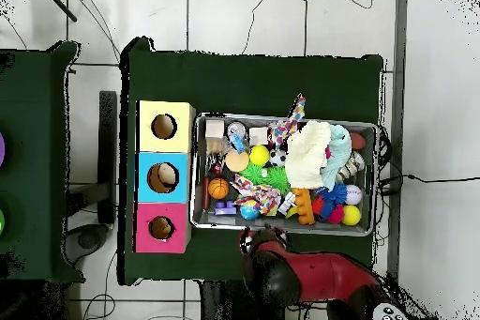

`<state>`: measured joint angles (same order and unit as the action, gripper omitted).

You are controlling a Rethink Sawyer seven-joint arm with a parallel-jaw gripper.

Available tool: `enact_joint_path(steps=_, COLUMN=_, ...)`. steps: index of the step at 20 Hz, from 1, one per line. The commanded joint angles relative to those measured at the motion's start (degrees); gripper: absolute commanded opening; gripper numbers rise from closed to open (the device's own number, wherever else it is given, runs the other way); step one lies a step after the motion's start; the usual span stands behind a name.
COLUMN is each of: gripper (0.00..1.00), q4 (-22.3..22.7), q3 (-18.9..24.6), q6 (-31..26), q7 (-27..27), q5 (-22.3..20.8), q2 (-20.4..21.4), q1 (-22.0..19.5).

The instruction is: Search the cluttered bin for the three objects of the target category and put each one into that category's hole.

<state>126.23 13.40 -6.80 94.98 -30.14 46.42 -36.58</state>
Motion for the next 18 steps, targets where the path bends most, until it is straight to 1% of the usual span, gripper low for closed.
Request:
enact_joint_path(steps=1, gripper=1.0, q4=-7.3, q3=10.5, q6=-11.6, q7=-9.0, q5=-2.0, q2=2.9, q1=-3.7)
enact_joint_path(steps=3, gripper=1.0, q4=-9.3, q3=12.4, q6=-15.7, q7=-12.2, q5=-1.6, q2=3.3, q1=-4.7)
enact_joint_path(steps=5, gripper=1.0, q4=-11.5, q3=13.1, q6=-20.7, q7=-14.7, q5=-1.5, q2=2.8, q1=-5.3)
enact_joint_path(steps=7, gripper=1.0, q4=-12.4, q3=14.4, q6=-23.0, q7=-16.1, q5=-2.0, q2=2.2, q1=-6.9)
enact_joint_path(steps=9, gripper=1.0, q4=-12.8, q3=15.9, q6=-23.9, q7=-16.6, q5=-2.6, q2=1.6, q1=-8.8)
enact_joint_path(steps=12, gripper=1.0, q4=-13.4, q3=17.2, q6=-24.7, q7=-16.2, q5=-3.8, q2=1.5, q1=-10.5)
enact_joint_path(steps=15, gripper=1.0, q4=-14.8, q3=18.1, q6=-26.2, q7=-15.7, q5=-4.9, q2=1.6, q1=-11.4)
enact_joint_path(steps=18, gripper=1.0, q4=-16.9, q3=18.9, q6=-28.4, q7=-15.7, q5=-5.4, q2=0.4, q1=-12.1)
